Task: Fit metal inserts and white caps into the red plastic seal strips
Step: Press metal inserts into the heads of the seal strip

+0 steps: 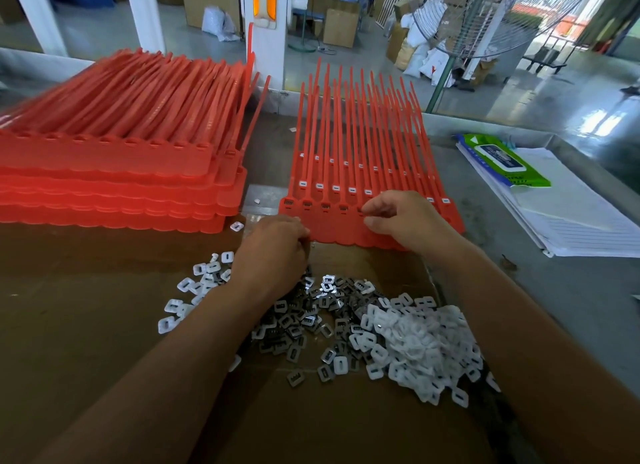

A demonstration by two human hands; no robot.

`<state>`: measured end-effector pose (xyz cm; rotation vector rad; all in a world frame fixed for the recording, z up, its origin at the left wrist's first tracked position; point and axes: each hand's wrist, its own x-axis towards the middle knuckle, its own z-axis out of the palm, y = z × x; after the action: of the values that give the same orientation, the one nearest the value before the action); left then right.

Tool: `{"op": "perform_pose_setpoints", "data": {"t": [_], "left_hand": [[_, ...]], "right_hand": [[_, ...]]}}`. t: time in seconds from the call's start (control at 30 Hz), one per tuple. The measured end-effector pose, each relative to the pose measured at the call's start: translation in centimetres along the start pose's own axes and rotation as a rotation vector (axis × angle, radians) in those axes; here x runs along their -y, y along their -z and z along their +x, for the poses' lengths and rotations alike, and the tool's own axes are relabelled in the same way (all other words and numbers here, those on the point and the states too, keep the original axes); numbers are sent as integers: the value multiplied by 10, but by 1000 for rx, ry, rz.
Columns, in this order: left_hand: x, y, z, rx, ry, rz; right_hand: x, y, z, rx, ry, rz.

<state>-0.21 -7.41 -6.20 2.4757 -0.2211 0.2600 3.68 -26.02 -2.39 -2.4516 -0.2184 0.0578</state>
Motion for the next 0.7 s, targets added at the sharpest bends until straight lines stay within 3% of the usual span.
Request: {"op": "perform_pose_setpoints", "data": {"t": [0.27,0.43,0.7], "left_hand": [[1,-2,2,11,20,22],[2,-3,3,21,24,33],[2,-3,3,7,13,36]], "right_hand": [[35,-11,-36,258,177,-113],[45,-23,-39,288,199,-263],[46,-27,-39,330,168,-295]]}}
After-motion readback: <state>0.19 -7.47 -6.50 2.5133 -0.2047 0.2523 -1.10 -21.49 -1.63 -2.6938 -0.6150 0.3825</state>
